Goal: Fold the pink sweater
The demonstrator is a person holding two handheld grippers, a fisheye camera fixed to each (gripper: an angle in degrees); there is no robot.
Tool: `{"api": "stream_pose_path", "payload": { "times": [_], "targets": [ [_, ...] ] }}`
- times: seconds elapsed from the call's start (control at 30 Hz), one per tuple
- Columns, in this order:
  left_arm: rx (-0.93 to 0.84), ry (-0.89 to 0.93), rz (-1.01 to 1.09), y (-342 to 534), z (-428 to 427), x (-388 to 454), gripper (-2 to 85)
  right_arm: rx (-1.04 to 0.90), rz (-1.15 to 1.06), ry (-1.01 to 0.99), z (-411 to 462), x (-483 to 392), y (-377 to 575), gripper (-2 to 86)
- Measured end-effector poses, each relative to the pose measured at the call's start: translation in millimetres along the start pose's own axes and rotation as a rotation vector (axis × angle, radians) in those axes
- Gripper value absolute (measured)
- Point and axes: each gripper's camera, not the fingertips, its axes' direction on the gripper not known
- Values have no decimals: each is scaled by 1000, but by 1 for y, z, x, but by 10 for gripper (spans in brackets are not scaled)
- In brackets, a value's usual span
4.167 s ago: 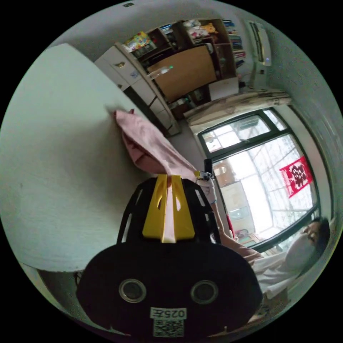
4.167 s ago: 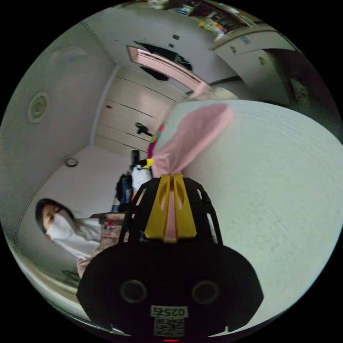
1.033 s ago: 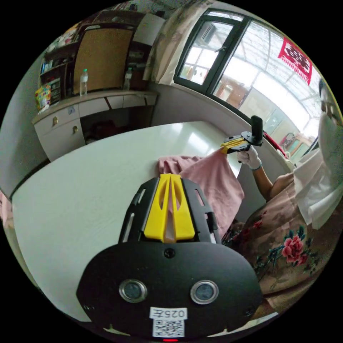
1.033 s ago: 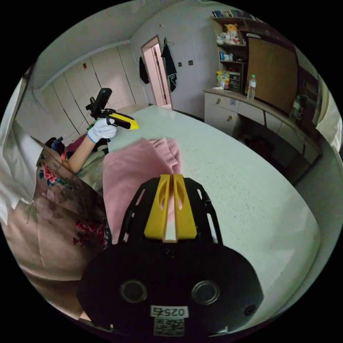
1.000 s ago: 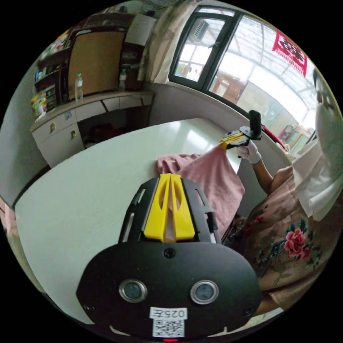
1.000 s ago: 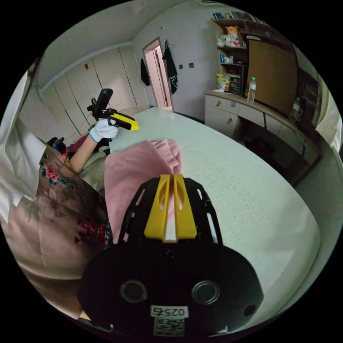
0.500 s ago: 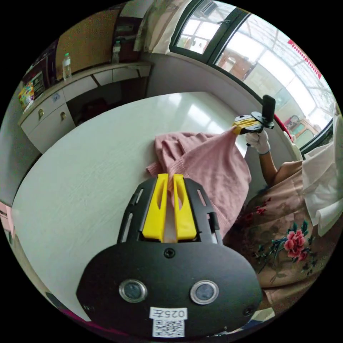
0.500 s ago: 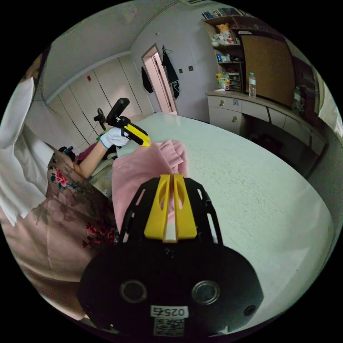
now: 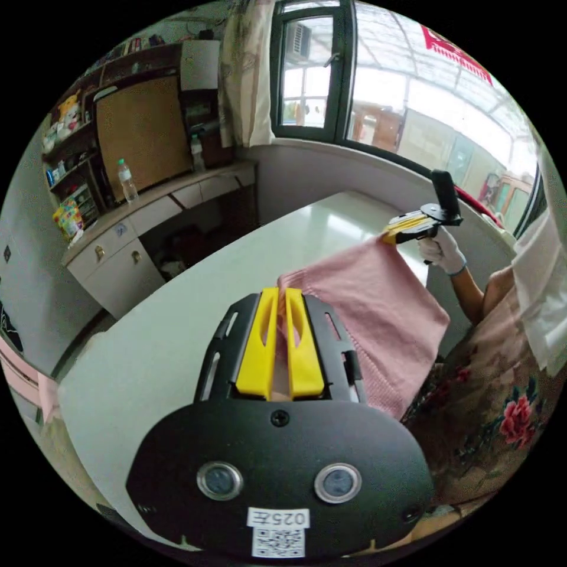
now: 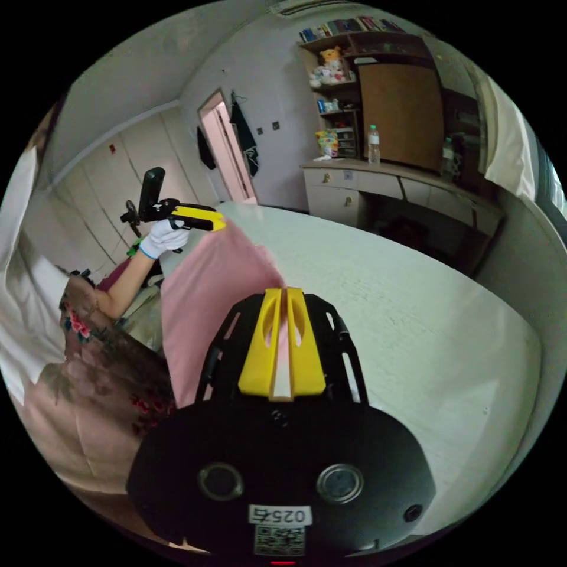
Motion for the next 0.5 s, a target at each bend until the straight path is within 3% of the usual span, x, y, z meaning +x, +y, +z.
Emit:
{"api": "stream_pose_path", "payload": {
  "times": [0.23, 0.43, 0.5],
  "targets": [
    [-222, 154, -144, -7, 91, -65, -5, -155, 167, -16, 56, 52, -7, 7],
    [-127, 173, -302, 15, 52, -99, 26, -165, 288, 5, 48, 72, -4, 67],
    [-67, 270, -328, 26, 24, -93, 20, -119, 295, 21, 28, 63, -1, 49]
  ]
}}
